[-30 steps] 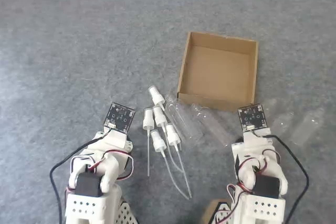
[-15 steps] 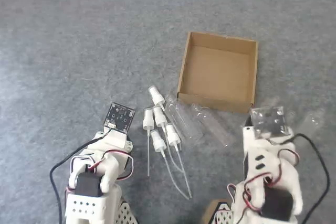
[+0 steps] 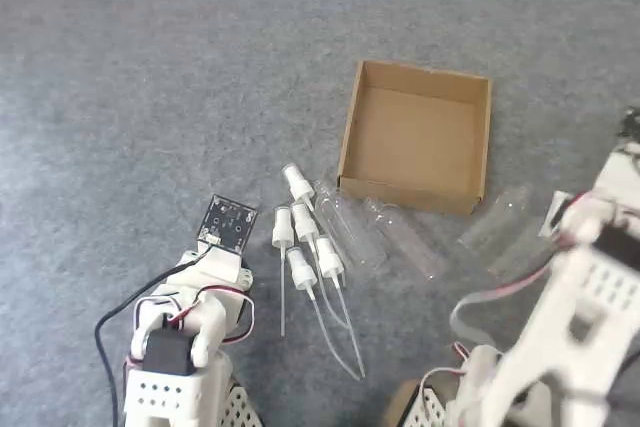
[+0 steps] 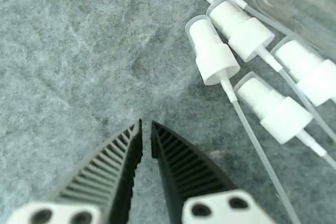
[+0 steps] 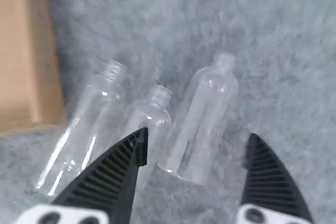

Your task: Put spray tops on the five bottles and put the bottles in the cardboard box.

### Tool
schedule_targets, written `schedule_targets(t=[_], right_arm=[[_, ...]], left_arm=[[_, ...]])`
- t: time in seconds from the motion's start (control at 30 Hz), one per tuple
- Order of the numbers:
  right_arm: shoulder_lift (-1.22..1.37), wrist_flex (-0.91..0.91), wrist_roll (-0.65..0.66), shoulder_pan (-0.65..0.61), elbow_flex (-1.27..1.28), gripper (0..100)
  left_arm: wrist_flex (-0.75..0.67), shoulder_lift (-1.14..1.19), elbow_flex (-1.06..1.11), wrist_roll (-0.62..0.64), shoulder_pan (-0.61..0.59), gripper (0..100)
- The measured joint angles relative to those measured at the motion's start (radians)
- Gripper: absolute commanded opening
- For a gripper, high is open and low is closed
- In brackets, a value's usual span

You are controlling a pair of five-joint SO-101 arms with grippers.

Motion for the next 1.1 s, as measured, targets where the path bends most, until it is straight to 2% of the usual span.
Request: schedule_targets(t=[0.23,0.47,0.7,0.8,0.93,1.1], right_arm=[[0.460,-0.044,-0.100,0.077,-0.198,28.2],[0.726,-0.112,-0.120,0.118,-0.295,26.7],[0.829,-0.141,-0.110,0.123,-0.311,0.0],[0.830,-0.160,0.012,0.135,-0.311,1.9],[0.830,-0.161,0.285,0.157,-0.311,0.6],[0.830,-0.161,0.611,0.242,-0.311,0.6]], left_arm=[[0.000,0.000,0.000,0.000,0.000,2],[0.000,0.000,0.000,0.000,-0.002,2],[0.000,0.000,0.000,0.000,0.000,2],[0.000,0.000,0.000,0.000,-0.002,2],[0.000,0.000,0.000,-0.018,0.000,3],[-0.118,0.000,0.000,-0.170,0.002,3]])
